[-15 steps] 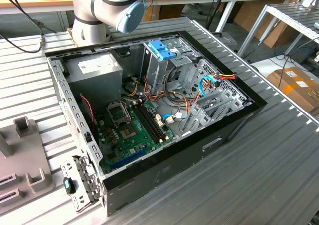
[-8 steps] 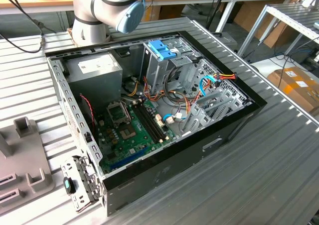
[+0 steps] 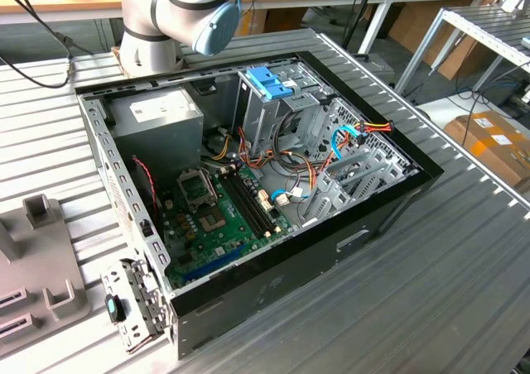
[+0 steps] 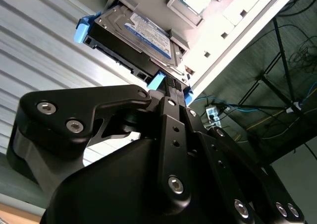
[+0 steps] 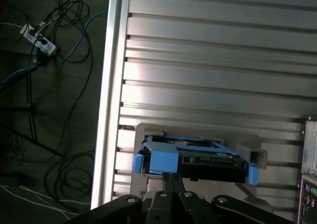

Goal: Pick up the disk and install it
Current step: 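Pick up the disk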

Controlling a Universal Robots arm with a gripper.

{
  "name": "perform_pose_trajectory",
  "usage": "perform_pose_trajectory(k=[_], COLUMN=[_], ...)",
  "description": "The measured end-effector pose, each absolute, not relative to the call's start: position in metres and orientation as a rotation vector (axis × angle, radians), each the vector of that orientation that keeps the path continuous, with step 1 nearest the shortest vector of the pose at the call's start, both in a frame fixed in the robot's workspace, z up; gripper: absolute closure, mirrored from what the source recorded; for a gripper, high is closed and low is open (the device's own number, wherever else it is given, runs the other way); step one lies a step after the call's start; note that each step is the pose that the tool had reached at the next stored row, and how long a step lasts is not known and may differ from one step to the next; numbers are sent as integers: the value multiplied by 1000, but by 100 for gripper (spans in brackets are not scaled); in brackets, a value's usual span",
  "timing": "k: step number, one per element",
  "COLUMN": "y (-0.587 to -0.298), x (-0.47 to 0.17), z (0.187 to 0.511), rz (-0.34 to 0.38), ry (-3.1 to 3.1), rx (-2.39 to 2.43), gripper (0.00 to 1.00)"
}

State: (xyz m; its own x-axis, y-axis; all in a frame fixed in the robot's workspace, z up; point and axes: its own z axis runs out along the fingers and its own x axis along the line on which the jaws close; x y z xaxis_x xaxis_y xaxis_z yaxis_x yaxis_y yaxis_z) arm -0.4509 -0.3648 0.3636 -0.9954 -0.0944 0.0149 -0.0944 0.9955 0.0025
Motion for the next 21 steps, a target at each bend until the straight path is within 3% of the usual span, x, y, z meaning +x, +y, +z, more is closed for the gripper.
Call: perform_pose_trajectory(k=[21], y=[-365], x=[-451], z=[364], rz=[-1], ry=[-3118], rx=[225], gripper=[89])
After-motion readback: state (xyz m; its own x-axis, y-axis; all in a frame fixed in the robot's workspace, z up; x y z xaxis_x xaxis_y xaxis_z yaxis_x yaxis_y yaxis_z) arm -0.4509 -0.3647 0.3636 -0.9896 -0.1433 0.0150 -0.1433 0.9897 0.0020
